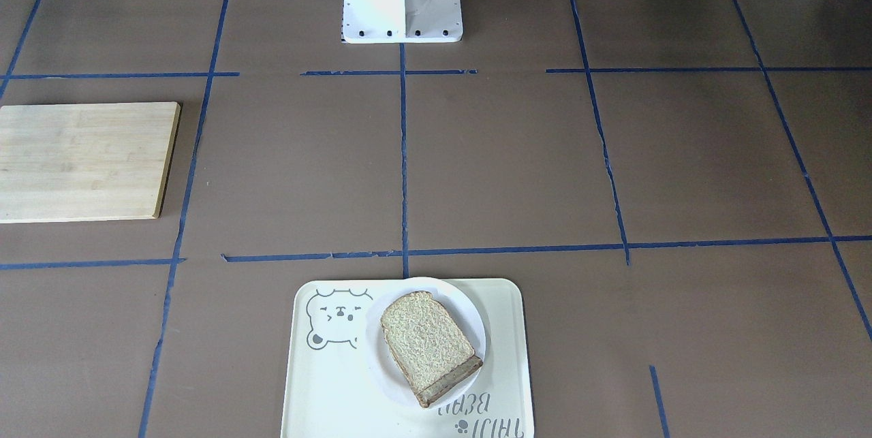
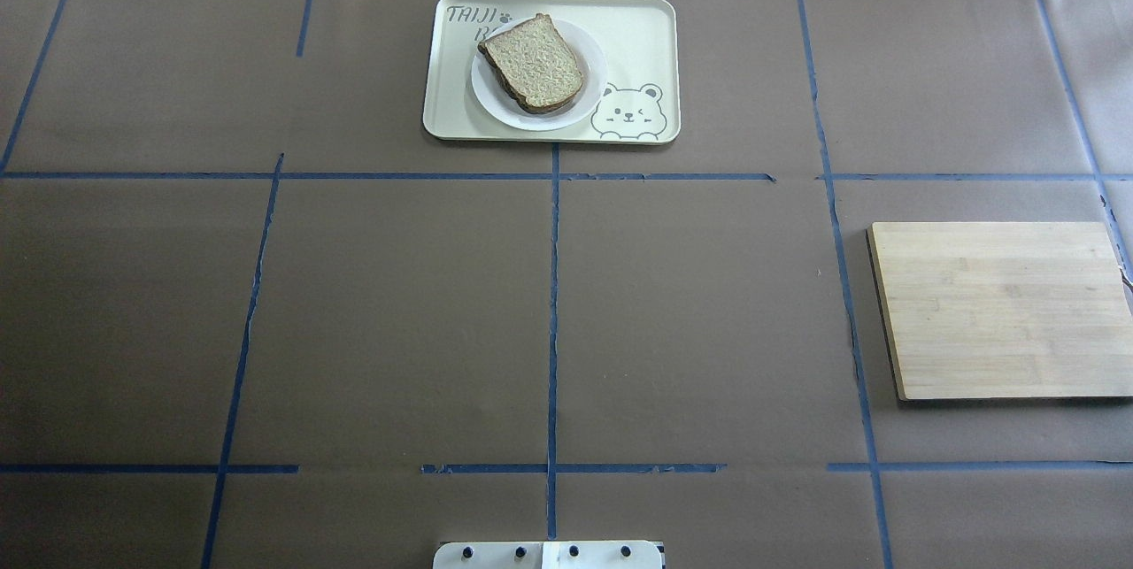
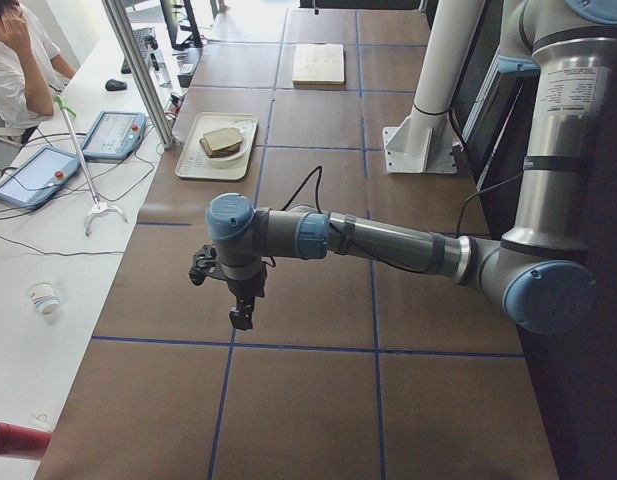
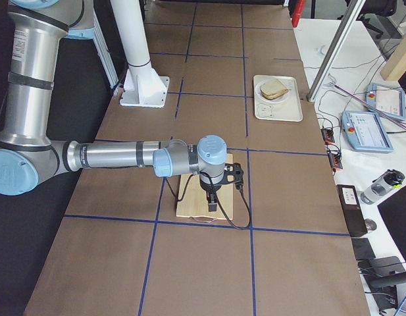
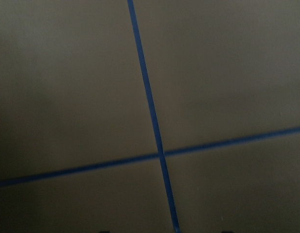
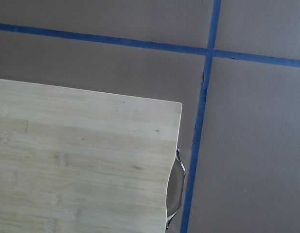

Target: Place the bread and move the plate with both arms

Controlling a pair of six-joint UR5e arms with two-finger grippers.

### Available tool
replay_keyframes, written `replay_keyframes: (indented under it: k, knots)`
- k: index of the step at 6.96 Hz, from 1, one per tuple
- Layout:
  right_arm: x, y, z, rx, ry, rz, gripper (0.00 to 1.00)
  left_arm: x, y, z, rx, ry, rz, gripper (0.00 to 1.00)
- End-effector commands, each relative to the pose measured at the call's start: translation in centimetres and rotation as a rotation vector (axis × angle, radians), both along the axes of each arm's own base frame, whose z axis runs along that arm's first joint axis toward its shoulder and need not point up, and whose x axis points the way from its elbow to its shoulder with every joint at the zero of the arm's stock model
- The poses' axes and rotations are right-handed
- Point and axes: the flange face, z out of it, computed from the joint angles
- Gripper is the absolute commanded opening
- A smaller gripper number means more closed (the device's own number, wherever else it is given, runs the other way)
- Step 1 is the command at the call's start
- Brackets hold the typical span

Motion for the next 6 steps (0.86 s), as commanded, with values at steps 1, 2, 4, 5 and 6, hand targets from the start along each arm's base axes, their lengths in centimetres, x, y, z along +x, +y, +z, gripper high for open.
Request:
replay_keyframes:
  k: [1,2,4,5,6]
  knots:
    - [1.4,0.5,0.0,-0.024,0.004,-0.005,1.00,-0.1,4.0,2.5,-0.053,0.002,0.022,1.00]
    - [1.5,0.5,-0.4,-0.033,0.004,-0.002,1.00,0.1,4.0,1.7,-0.032,0.029,0.013,1.00]
    - [1.5,-0.5,-1.2,-0.019,0.005,0.000,1.00,1.2,5.1,1.5,-0.071,0.221,-0.014,1.00]
    - [1.6,-0.5,-1.1,-0.020,0.011,0.002,1.00,1.2,5.0,1.3,-0.149,0.205,-0.097,1.00]
    - [2.3,-0.2,-0.9,-0.023,0.017,0.018,1.00,0.3,4.4,1.4,-0.105,0.073,-0.116,1.00]
